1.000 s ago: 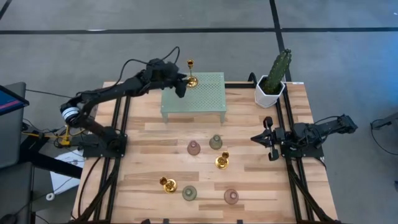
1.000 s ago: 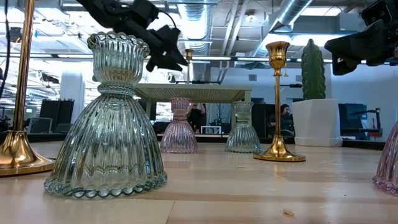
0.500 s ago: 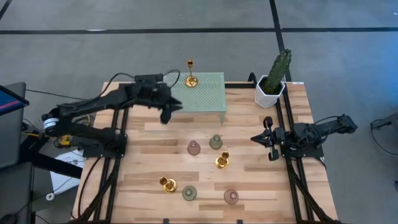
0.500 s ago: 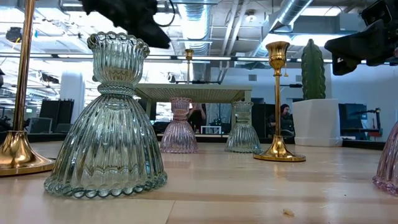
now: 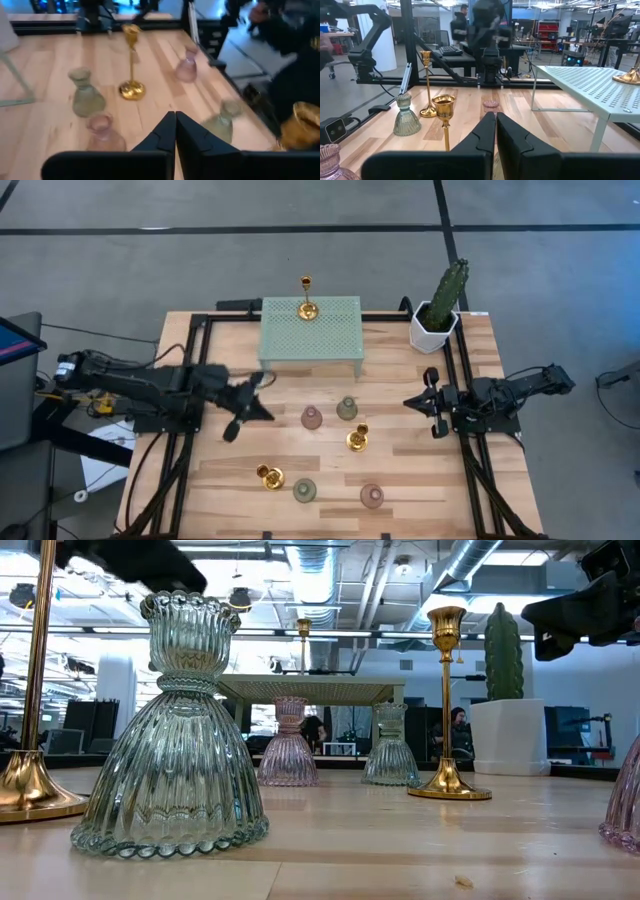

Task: Pick & Place candle stick holders
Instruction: Put the left pink glass candle holder on the shelf

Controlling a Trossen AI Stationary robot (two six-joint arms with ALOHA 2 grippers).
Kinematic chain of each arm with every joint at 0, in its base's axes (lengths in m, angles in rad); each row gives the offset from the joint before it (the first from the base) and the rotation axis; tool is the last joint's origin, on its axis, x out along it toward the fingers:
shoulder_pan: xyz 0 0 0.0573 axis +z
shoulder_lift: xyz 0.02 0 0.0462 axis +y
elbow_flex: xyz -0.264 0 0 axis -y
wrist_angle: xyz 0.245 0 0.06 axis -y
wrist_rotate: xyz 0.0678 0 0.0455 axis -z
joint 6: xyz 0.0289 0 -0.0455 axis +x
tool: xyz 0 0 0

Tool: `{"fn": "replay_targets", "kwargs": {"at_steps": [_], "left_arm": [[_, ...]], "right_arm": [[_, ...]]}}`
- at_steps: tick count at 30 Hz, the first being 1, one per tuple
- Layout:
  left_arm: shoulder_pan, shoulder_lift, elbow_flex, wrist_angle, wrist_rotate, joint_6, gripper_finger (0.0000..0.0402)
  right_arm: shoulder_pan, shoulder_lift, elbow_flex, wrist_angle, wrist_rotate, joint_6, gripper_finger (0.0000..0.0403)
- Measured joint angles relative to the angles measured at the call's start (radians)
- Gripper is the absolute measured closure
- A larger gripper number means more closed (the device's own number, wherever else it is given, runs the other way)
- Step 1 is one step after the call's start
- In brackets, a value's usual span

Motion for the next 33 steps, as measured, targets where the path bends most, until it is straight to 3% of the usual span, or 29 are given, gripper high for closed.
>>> {"fn": "replay_targets", "kwargs": {"at_steps": [4,7,16,20,25,33], "left_arm": [[-0.064,-0.017,-0.062,0.025,-0.174,0.025,0.0395],[-0.081,-0.014,-0.117,0.089,-0.244,0.007,0.0394],[-0.112,0.029,-0.293,0.504,-0.304,-0.001,0.0396],[-0.117,0.082,-0.316,0.519,-0.390,-0.011,0.0397],[-0.117,0.186,-0.321,0.535,-0.406,-0.070,0.0394],[-0.117,0.412,-0.321,0.764,-0.406,-0.092,0.0396]], "right_arm": [[0.000,0.000,-0.001,0.009,0.005,-0.001,0.0395],[0.000,0.000,-0.001,0.014,0.005,-0.001,0.0395],[0.000,0.000,-0.001,0.019,0.004,0.007,0.0395],[0.000,0.000,-0.001,0.019,0.004,0.006,0.0395],[0.000,0.000,-0.001,0.019,0.004,0.006,0.0395],[0.000,0.000,-0.001,0.019,0.001,0.006,0.0395]]}}
